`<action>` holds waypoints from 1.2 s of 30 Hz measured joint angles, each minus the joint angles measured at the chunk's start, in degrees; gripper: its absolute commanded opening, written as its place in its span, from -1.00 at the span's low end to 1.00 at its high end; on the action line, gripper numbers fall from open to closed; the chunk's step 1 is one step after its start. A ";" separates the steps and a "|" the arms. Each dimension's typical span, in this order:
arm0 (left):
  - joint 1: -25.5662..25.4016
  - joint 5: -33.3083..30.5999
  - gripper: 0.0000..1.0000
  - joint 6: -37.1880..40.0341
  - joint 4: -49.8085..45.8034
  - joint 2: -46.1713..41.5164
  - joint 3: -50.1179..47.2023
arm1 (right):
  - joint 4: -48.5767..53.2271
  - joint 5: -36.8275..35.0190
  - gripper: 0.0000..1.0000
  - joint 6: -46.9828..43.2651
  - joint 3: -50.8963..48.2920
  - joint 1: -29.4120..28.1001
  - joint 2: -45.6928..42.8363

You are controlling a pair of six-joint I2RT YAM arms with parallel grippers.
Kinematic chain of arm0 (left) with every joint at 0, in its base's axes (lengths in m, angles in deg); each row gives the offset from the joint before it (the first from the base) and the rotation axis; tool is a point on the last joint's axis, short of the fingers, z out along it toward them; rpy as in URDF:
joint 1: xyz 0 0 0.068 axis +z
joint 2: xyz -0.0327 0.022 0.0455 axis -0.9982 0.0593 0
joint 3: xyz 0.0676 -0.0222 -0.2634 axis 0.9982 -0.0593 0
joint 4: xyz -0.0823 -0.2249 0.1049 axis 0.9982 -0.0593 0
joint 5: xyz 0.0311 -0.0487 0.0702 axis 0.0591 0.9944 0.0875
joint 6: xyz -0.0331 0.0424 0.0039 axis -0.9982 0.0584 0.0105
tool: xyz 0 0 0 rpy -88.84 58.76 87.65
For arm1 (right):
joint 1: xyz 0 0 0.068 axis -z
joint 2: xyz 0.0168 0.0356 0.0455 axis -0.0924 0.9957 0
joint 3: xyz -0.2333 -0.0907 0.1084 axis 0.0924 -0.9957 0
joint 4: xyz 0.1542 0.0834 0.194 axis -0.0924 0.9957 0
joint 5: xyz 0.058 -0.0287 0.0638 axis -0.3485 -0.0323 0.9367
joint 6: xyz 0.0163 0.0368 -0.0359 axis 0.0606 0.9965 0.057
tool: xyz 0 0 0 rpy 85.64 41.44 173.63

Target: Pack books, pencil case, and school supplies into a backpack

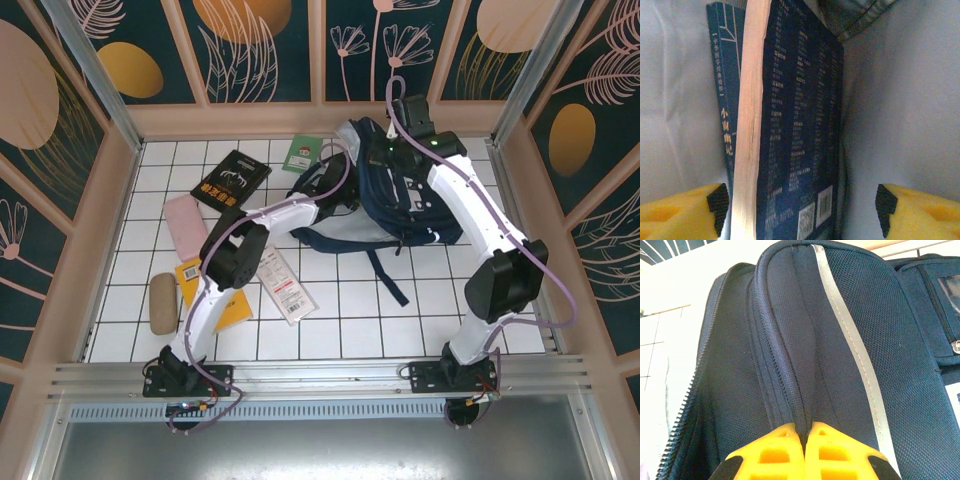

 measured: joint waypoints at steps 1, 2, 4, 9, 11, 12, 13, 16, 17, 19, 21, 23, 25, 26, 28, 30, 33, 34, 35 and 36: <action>0.00 -0.44 0.71 0.68 -0.90 -1.55 -1.11 | -0.59 0.33 -1.00 0.00 -0.66 0.07 -0.24; 0.00 -0.90 0.73 1.27 -1.66 -3.19 -2.27 | -1.05 0.50 -1.00 0.00 -1.16 0.17 -0.37; 0.00 -1.99 0.73 2.69 -3.80 -7.28 -5.03 | -1.88 0.90 -1.00 -0.02 -2.21 0.35 -0.63; 0.50 -5.11 0.69 5.40 -8.68 -17.81 -12.70 | -4.48 1.31 -1.00 -0.52 -5.49 0.37 -0.74; 1.14 -5.64 0.69 6.03 -9.75 -22.03 -17.16 | -5.46 1.44 -1.00 -1.05 -6.99 0.35 -0.85; 1.64 -5.97 0.69 6.40 -10.25 -24.28 -19.80 | -6.19 1.84 -1.00 -1.27 -7.98 0.35 -0.96; 2.27 -6.12 0.69 6.80 -10.80 -26.49 -22.45 | -6.93 1.95 -1.00 -1.44 -8.98 0.33 -1.14; 4.96 -6.80 0.70 8.28 -12.74 -32.72 -29.09 | -9.07 2.27 -1.00 -1.75 -12.33 0.33 -1.79; 5.95 -6.97 0.73 8.85 -13.44 -34.42 -30.58 | -9.70 2.32 -1.00 -1.84 -13.31 0.33 -2.01; 8.20 -7.56 0.87 10.27 -15.13 -38.25 -33.42 | -10.73 2.29 -1.00 -2.01 -15.54 0.22 -2.51; 10.25 -8.85 0.97 12.04 -16.79 -41.51 -35.17 | -11.74 2.29 -1.00 -2.45 -17.59 -0.11 -2.91; 12.17 -10.14 0.97 13.90 -18.25 -44.13 -36.20 | -12.48 2.27 -1.00 -2.99 -19.50 -0.72 -3.23; 14.34 -10.95 0.97 15.65 -19.67 -45.99 -36.54 | -13.11 2.10 -1.00 -3.48 -21.09 -1.68 -3.32; 15.23 -11.06 0.97 16.41 -19.98 -46.36 -36.54 | -13.27 2.08 -1.00 -3.58 -21.51 -2.05 -3.32; 17.42 -11.17 0.97 18.25 -20.72 -46.58 -36.54 | -13.44 1.81 -1.00 -4.24 -22.25 -2.86 -3.32; 19.32 -11.15 0.97 20.20 -21.84 -46.05 -36.28 | -13.57 1.68 -1.00 -4.59 -22.49 -3.21 -3.32; 22.27 -10.84 0.97 23.30 -22.88 -43.12 -34.21 | -14.01 1.68 -1.00 -4.57 -22.60 -3.26 -3.32; 23.19 -10.38 0.97 24.22 -22.91 -41.70 -33.27 | -14.25 1.70 -1.00 -4.55 -22.64 -3.26 -3.32; 24.39 -9.51 0.97 25.16 -22.84 -39.78 -32.04 | -14.45 1.73 -1.00 -4.55 -22.73 -3.26 -3.32; 25.64 -8.68 0.97 25.83 -22.86 -37.64 -30.75 | -14.51 1.77 -1.00 -4.55 -22.75 -3.26 -3.32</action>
